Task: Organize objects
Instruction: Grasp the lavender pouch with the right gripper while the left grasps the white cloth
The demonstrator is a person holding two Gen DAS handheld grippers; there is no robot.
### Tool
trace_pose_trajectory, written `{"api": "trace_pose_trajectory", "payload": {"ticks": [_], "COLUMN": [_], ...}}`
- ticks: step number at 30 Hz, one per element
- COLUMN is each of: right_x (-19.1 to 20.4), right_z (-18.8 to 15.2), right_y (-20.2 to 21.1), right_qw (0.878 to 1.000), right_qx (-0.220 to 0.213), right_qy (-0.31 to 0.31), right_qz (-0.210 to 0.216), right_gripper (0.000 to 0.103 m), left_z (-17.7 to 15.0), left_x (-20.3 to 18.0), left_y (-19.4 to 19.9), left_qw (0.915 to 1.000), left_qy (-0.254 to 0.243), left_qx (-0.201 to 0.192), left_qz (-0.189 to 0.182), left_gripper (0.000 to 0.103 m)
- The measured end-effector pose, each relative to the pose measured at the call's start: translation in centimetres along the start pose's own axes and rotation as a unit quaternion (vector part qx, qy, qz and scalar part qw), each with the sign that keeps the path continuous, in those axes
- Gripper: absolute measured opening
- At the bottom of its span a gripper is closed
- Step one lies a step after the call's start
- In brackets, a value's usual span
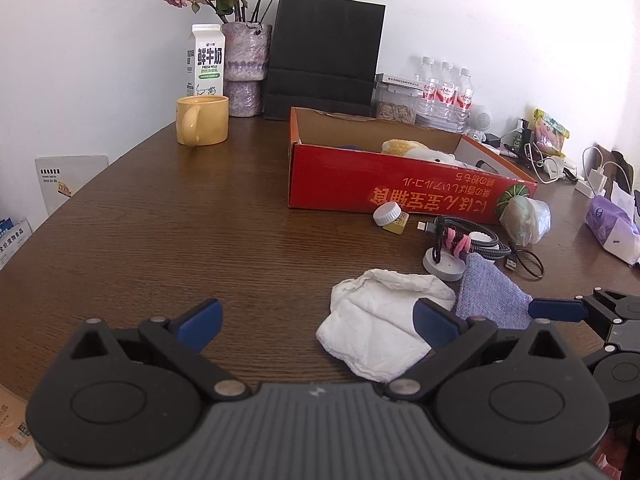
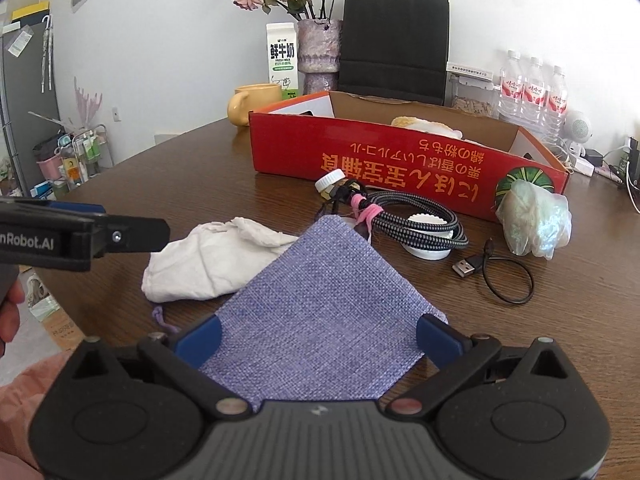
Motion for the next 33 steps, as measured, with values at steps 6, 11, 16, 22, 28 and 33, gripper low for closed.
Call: {"api": "trace_pose_trajectory", "payload": {"ticks": [6,11,16,22,28,33], "right_x": [-0.4,-0.5,-0.4,0.2,0.5,-0.1], "right_z": [-0.4,-0.6,-0.8,-1.1,-1.4,-1.8], "right_y": [0.3,0.6,1.2,1.9,2.2,2.6], "right_qw": [1.0,1.0,1.0,0.999,0.998,0.997], "right_qx": [-0.01,-0.017,-0.027,-0.039,-0.055,-0.069], "right_qy": [0.004,0.002,0.006,0.023,0.034,0.006], "right_qz": [0.005,0.001,-0.001,0.011,0.024,0.037], "right_gripper": [0.101,0.091,0.072,0.041,0.012,0.005], "left_z": [-0.2,-0.3,-0.3,-0.3,-0.6,-0.9], "left_x": [-0.2,-0.3,-0.5,-1.2,-1.9,-2.2], "left_y": [-0.5,-0.6,-0.6,-0.7,-1.0,-1.0], "left_qw": [0.9999,0.9999,0.9999,0.9999,0.9997,0.9994], "left_qy": [0.003,0.001,0.001,-0.004,-0.014,-0.024], "left_qx": [0.01,0.011,0.011,0.014,0.02,0.023], "left_qz": [-0.001,0.0,0.001,-0.003,-0.005,-0.008], "left_gripper": [0.103,0.103,0.103,0.103,0.103,0.103]}}
Point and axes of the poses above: each gripper's, at about its wrist camera, not at the fingertips, and y roughly against the way its jaws point, x to its left, z to its top, the point moved 1 cm from there along -y, roughly the way its jaws point, and after that the axes turned 9 degrees about y, right-handed, at the moved point
